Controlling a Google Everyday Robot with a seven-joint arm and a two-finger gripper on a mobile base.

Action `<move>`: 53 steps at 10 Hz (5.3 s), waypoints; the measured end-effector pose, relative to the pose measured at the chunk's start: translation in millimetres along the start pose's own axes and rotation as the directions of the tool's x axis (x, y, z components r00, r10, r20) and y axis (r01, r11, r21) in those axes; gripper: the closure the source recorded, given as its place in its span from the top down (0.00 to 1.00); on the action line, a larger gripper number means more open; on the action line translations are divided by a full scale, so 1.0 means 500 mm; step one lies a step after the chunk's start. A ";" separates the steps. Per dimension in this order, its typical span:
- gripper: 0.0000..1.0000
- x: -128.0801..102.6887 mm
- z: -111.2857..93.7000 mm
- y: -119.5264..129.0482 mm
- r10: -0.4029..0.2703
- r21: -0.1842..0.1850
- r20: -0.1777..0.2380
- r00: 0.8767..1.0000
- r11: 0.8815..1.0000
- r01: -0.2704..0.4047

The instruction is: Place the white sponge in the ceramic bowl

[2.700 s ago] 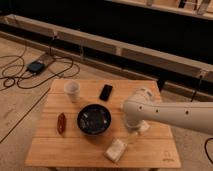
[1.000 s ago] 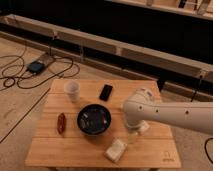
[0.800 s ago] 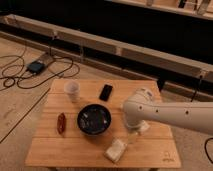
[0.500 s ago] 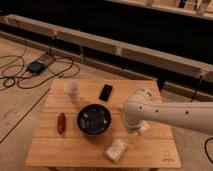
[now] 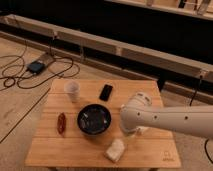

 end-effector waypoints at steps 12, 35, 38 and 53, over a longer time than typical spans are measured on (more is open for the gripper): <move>0.70 -0.051 0.105 0.086 -0.293 -0.083 0.041 0.955 0.952 0.296; 0.00 -0.036 -0.078 -0.152 -0.142 0.082 -0.055 0.988 0.986 0.147; 0.00 -0.133 -0.087 -0.187 -0.228 0.125 -0.020 0.973 0.965 0.229; 0.80 -0.208 0.021 -0.272 -0.241 0.123 0.003 0.970 0.963 0.239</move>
